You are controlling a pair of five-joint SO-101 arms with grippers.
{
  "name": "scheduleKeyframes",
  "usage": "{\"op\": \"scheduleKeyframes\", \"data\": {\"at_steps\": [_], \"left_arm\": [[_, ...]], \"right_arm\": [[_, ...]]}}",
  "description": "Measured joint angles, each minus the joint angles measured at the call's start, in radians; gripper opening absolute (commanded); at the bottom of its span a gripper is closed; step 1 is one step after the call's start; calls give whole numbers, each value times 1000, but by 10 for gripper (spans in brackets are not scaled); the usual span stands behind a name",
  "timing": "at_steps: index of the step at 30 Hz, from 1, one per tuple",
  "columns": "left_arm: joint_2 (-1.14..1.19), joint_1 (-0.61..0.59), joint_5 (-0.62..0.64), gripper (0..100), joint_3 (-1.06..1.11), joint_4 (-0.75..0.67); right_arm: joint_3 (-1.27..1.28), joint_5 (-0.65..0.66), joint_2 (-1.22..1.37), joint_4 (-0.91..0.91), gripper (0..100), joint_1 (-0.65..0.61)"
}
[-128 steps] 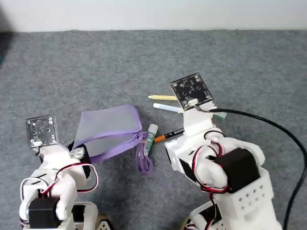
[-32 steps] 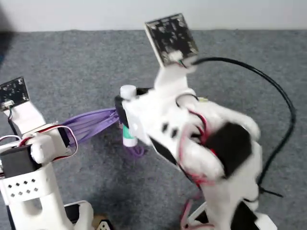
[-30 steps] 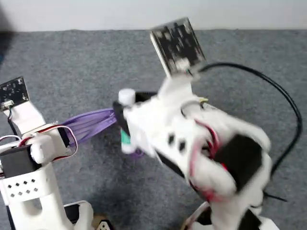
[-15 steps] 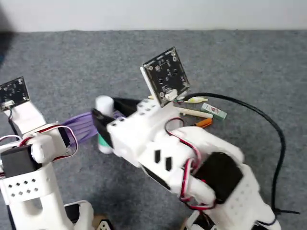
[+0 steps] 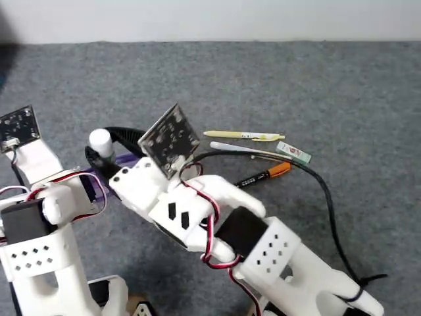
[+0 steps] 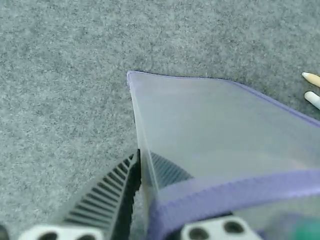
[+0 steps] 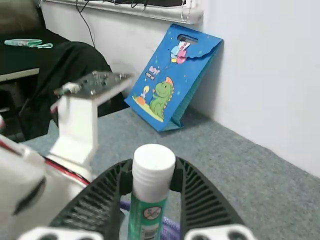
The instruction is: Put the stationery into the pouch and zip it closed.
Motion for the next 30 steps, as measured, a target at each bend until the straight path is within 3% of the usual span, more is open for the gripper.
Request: {"op": "scheduleKeyframes", "data": {"at_steps": [4,9,12,16,20,24,30], "left_arm": [[0,0,0,13,0,0],[0,0,0,13,0,0],[0,0,0,13,0,0],[0,0,0,13,0,0],[0,2,0,13,0,0],[0,0,0,13,0,0],[0,0,0,13,0,0]], "right_arm": [[103,61,0,-81,25,-3],[112,78,2,-89,165,-3],[112,80,0,-31,158,-6],[46,40,-3,91,121,-5],[-77,-91,-9,272,116,31],[-189,-232,-9,506,112,138],[-282,-256,29,793,115,381]]}}
